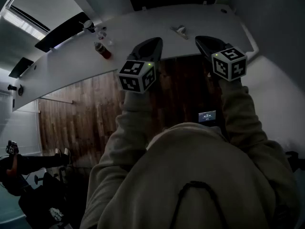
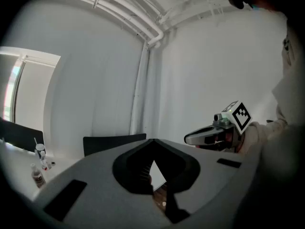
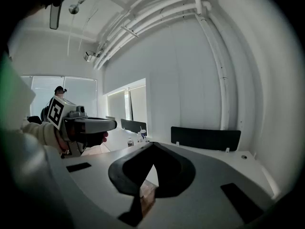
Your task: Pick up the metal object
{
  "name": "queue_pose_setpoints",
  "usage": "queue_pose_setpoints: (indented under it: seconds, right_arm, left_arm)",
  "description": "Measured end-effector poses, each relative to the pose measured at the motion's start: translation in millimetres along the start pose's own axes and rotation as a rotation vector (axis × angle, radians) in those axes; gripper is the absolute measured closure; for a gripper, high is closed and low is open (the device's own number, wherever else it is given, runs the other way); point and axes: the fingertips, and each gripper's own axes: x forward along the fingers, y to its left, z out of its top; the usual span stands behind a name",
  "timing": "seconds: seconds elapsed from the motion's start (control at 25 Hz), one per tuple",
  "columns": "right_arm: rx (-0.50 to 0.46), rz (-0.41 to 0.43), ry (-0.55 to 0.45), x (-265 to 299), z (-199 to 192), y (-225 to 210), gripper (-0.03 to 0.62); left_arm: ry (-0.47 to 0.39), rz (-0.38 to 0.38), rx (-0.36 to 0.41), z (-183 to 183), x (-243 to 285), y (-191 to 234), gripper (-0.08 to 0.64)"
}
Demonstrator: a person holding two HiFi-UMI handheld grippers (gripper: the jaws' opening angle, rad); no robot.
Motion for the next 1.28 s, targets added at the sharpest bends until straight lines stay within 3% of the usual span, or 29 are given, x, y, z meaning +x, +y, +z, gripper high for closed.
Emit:
queue_pose_setpoints:
  seconds: [0.36, 0.56, 0.96, 1.28]
  right_arm:
    - [-0.003, 0.008, -0.005, -2.0, 2.0, -2.9, 0.574]
    - [0.019, 0.028, -0.005, -2.5, 2.7, -2.2, 0.574]
    - [0.088, 0.034, -0.059, -16.5, 5.2, -24.8, 0.573]
    - [0.067, 0.062, -0.044, -17.4, 4.1, -29.5, 0.574]
  left_arm:
    - [-0.011, 0.008, -0.004, 4.2, -1.1, 1.4, 0.557]
    - [-0.014, 0.002, 0.040, 5.2, -0.5, -4.6, 0.557]
    - [-0.013, 0.024, 0.005, 3.4, 10.9, -13.3, 0.557]
    - [-0.016, 0.029, -0.002, 2.3, 20.4, -19.2, 0.557]
